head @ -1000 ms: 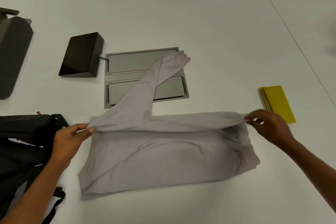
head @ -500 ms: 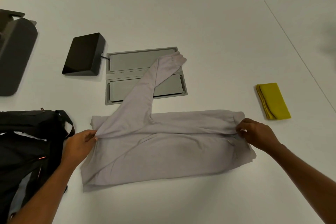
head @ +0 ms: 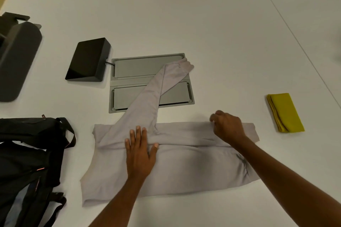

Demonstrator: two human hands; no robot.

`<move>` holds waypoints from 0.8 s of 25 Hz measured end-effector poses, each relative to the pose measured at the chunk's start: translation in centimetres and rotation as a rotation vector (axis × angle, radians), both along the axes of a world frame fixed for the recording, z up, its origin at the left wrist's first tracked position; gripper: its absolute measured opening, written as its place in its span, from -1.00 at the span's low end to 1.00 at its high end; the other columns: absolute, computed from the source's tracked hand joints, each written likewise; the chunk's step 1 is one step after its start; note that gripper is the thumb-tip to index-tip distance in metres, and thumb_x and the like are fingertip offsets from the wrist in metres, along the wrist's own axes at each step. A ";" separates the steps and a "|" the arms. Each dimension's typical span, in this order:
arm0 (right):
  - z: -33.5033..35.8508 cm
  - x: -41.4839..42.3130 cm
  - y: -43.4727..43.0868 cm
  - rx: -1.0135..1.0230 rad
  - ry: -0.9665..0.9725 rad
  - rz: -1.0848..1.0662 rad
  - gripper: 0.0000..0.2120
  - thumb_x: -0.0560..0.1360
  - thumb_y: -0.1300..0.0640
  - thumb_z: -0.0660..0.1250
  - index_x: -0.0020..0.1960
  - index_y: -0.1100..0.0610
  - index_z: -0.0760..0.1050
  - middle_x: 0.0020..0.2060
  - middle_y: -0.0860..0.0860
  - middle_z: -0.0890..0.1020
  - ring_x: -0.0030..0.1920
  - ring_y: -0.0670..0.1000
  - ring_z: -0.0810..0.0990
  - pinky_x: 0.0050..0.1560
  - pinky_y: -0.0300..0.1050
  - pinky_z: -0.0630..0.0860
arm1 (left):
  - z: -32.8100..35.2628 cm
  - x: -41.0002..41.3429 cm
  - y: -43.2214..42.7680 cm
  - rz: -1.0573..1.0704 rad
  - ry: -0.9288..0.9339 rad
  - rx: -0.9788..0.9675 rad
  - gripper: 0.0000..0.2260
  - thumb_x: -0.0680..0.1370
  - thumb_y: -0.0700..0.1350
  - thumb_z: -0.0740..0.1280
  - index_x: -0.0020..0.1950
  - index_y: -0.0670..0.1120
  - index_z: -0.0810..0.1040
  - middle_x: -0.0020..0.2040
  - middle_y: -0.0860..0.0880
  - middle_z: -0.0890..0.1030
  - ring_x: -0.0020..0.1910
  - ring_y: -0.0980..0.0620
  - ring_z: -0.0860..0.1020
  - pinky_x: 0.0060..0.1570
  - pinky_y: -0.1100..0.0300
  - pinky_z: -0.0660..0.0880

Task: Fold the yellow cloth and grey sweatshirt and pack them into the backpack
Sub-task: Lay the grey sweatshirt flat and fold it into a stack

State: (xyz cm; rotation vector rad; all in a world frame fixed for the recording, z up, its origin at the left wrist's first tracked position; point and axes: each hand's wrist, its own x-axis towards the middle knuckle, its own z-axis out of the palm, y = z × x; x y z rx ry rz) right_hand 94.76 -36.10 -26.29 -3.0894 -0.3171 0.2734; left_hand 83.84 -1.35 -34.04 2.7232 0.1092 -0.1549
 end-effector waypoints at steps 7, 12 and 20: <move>0.3 10.2 6.2 0.154 0.001 -0.075 -0.67 0.55 0.29 0.25 0.21 0.08 0.66 0.03 0.09 0.68 -0.07 0.24 0.70 -0.19 -0.06 0.44 | -0.3 -0.1 -1.6 0.098 -0.024 0.097 -0.33 0.72 0.21 0.07 0.76 -0.06 0.06 0.77 -0.08 0.03 0.76 -0.12 -0.04 0.68 -0.24 0.05; -0.4 18.9 7.6 0.245 0.066 -0.204 -0.66 0.65 0.07 0.30 0.38 0.17 0.50 0.19 0.19 0.61 0.16 0.27 0.64 0.07 0.10 0.57 | -0.6 0.1 -1.3 0.105 -0.026 0.104 -0.32 0.70 0.19 0.14 0.76 -0.05 0.06 0.77 -0.08 0.03 0.76 -0.13 -0.03 0.67 -0.27 0.09; -2.1 28.5 10.0 0.413 0.188 -0.481 -0.33 0.60 -0.17 0.38 0.52 0.23 0.35 0.47 0.24 0.45 0.50 0.29 0.38 0.44 0.20 0.44 | -0.4 0.3 -1.4 0.107 -0.013 0.125 -0.33 0.72 0.20 0.10 0.76 -0.05 0.06 0.77 -0.07 0.02 0.75 -0.14 -0.03 0.68 -0.25 0.09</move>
